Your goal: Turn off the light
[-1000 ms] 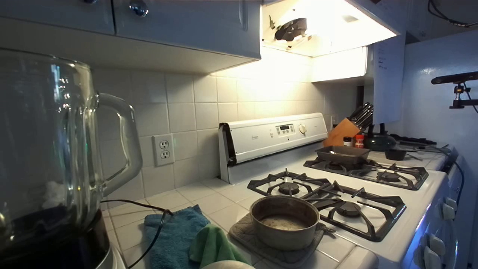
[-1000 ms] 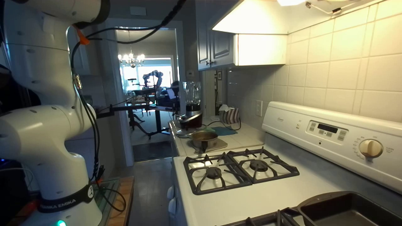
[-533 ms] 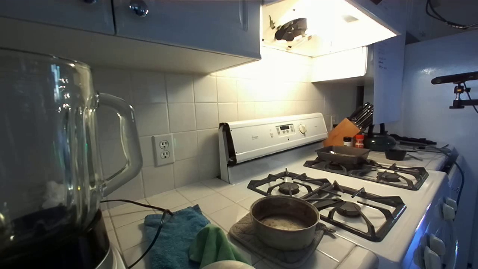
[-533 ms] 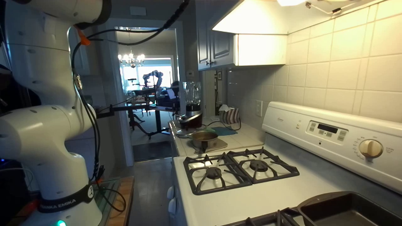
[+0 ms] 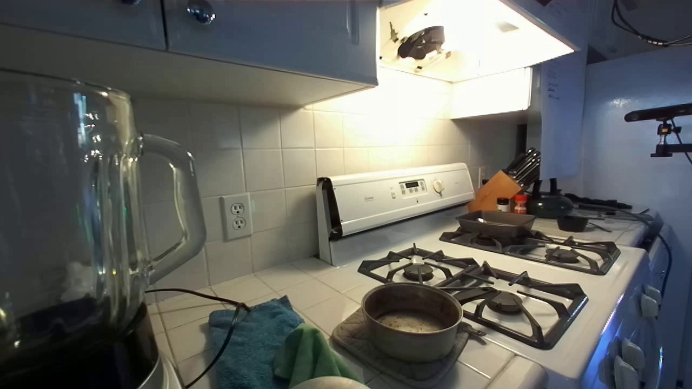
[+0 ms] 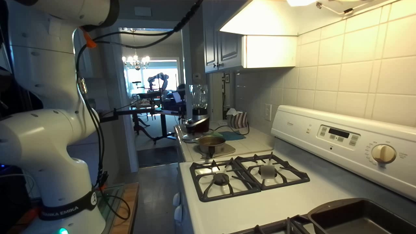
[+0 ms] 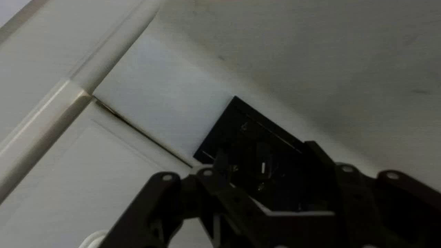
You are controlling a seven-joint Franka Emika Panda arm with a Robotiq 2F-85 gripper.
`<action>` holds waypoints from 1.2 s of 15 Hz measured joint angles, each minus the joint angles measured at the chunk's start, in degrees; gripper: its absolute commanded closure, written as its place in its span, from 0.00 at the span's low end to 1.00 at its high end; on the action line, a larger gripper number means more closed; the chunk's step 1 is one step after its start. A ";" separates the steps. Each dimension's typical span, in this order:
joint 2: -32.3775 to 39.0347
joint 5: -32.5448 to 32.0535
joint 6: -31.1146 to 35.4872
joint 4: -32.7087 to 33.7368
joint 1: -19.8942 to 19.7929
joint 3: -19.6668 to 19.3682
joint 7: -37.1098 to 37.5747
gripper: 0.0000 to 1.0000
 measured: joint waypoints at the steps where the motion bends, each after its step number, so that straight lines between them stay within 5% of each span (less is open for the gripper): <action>1: 0.06 0.00 0.01 0.23 -0.08 -0.05 0.21 0.80; 5: 0.13 0.02 -0.18 0.71 -0.26 -0.14 0.85 0.97; 12: -0.15 0.12 -0.93 0.79 -0.30 -0.11 -0.18 0.97; 18: -0.72 0.20 0.27 -0.40 -0.31 0.13 -9.94 0.97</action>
